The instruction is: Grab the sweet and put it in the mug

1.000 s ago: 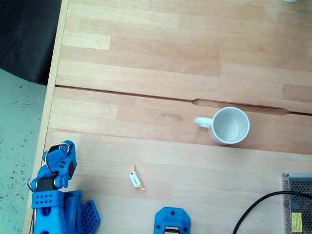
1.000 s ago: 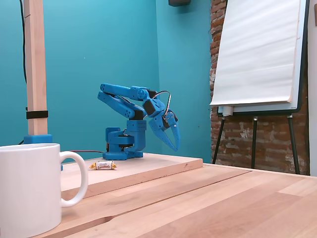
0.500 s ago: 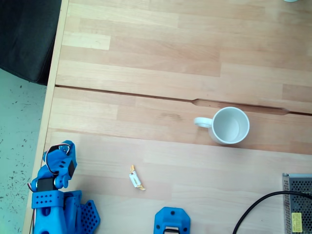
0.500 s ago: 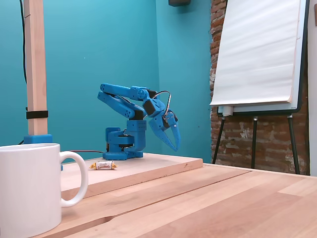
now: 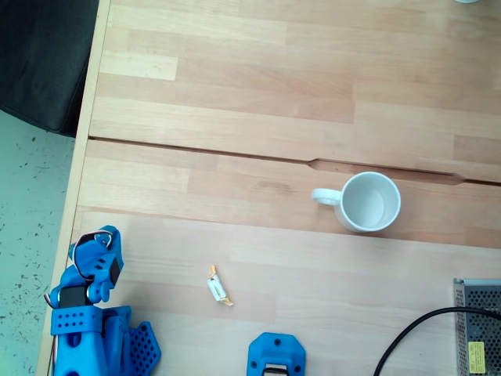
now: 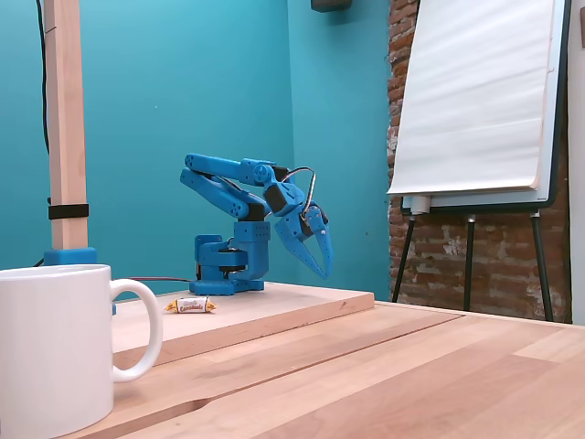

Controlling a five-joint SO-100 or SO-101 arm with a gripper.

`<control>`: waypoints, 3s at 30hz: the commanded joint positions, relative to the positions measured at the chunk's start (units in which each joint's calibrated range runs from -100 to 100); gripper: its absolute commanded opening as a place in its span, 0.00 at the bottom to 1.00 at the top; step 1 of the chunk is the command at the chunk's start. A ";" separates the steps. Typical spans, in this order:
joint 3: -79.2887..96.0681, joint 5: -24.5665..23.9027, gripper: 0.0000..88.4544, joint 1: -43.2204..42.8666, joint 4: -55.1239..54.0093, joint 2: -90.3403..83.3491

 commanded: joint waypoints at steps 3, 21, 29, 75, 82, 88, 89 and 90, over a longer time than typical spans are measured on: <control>-0.46 0.10 0.00 -0.63 -0.88 -0.48; -0.46 -0.05 0.00 -1.72 -0.88 -0.48; -1.53 -0.39 0.00 -4.26 -0.96 -0.65; -43.37 62.32 0.17 44.18 49.04 14.93; -45.51 77.02 0.17 56.02 49.04 16.13; -44.97 81.51 0.17 60.01 48.96 24.22; -45.51 81.51 0.17 60.01 48.71 26.29; -45.60 81.42 0.17 60.01 48.07 27.41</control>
